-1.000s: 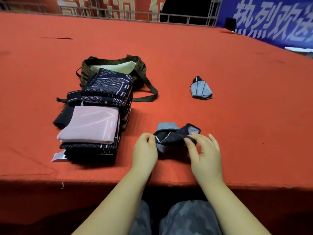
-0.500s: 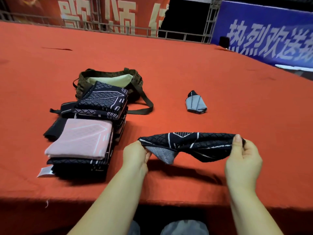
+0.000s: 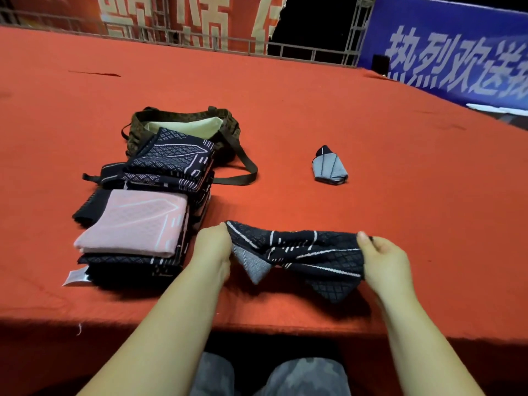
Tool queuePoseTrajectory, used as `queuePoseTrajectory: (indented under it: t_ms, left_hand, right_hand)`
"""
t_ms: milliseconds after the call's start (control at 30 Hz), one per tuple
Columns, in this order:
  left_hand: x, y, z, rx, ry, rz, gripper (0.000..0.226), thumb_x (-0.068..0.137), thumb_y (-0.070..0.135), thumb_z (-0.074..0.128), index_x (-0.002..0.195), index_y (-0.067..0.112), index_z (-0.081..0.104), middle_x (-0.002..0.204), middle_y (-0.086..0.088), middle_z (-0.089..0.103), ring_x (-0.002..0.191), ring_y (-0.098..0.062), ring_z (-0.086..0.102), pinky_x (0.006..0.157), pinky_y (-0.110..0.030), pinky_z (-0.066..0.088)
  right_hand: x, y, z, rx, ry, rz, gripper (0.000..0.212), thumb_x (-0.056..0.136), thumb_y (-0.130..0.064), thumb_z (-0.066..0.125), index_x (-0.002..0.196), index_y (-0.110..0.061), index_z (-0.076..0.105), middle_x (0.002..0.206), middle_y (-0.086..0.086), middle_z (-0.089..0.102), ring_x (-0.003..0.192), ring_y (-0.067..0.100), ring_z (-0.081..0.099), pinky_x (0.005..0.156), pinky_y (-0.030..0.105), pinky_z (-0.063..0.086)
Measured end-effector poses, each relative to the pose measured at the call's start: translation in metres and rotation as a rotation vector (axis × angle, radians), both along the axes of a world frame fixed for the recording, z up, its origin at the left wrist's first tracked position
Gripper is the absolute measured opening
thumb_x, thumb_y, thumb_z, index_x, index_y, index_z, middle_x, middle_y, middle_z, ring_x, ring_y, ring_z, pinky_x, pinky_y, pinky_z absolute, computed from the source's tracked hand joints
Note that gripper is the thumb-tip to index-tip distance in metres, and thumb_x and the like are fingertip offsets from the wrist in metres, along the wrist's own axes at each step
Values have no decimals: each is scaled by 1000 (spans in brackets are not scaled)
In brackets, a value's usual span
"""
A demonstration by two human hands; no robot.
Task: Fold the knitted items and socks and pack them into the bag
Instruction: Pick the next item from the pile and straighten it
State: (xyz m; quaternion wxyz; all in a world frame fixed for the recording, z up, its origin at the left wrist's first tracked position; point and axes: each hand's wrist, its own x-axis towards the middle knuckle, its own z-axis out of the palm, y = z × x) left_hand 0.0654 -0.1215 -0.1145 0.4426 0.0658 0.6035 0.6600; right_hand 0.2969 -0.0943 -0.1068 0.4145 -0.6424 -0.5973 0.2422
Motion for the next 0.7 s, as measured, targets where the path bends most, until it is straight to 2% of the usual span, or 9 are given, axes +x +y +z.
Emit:
queuePoseTrajectory:
  t_ms: [67,100,133,200,267,367,500,600,700]
  left_hand:
    - [5,-8,-6,-89,167,-127,25,98,17,45,81,4,58,97,-14,60,88,-22,55,78,-34,41]
    - [8,-11,-10,-123,241,-210,30,99,26,46,97,1,62,111,-16,61,99,-24,57,89,-37,44]
    - [11,-16,-12,-179,332,-292,42,97,35,47,116,-1,57,127,-18,56,113,-28,55,100,-38,40]
    - [14,-26,-19,-290,584,-330,68,90,47,54,141,4,36,143,-17,42,131,-29,40,109,-37,28]
    - [23,-40,-25,-235,826,-261,67,80,48,65,132,13,43,130,-9,50,124,-26,44,106,-37,32]
    - [37,-49,-34,-225,1026,-285,54,70,51,74,106,23,44,109,2,55,110,-21,51,96,-37,37]
    - [40,-44,-38,-230,1095,-321,38,78,40,71,97,28,40,91,10,58,101,-20,55,90,-35,34]
    - [33,-44,-41,-112,992,-261,22,82,28,70,99,26,56,80,13,59,89,-18,61,82,-29,39]
    - [23,-45,-39,-26,956,-197,16,86,22,66,102,21,67,83,9,64,84,-14,61,70,-18,34]
  right_hand:
    - [-5,15,-25,-127,8,28,34,94,-29,54,65,-12,58,65,6,58,67,21,51,61,31,38]
    - [-10,17,-34,-185,53,5,29,92,-34,56,82,-9,65,80,8,64,78,19,56,71,31,43]
    - [-13,18,-39,-248,101,3,37,90,-39,59,106,-7,64,98,8,66,91,19,59,85,33,47]
    - [-18,10,-43,-316,159,36,69,86,-44,62,141,-11,37,120,3,59,111,23,57,101,35,42]
    - [-21,-4,-47,-276,44,59,84,83,-41,66,149,-15,20,132,3,50,121,24,51,103,32,36]
    - [-27,-35,-49,-98,-290,36,87,79,-48,68,148,-23,23,150,6,32,136,27,31,110,40,25]
    - [-33,-43,-68,125,-539,172,64,76,-50,71,133,-28,52,148,7,38,139,30,27,113,47,18]
    - [-29,-39,-74,129,-525,198,36,79,-38,72,114,-30,68,142,3,47,140,27,27,114,45,11]
    - [-19,-33,-73,250,-384,229,17,77,-32,66,90,-26,75,116,-7,66,124,21,47,110,42,22]
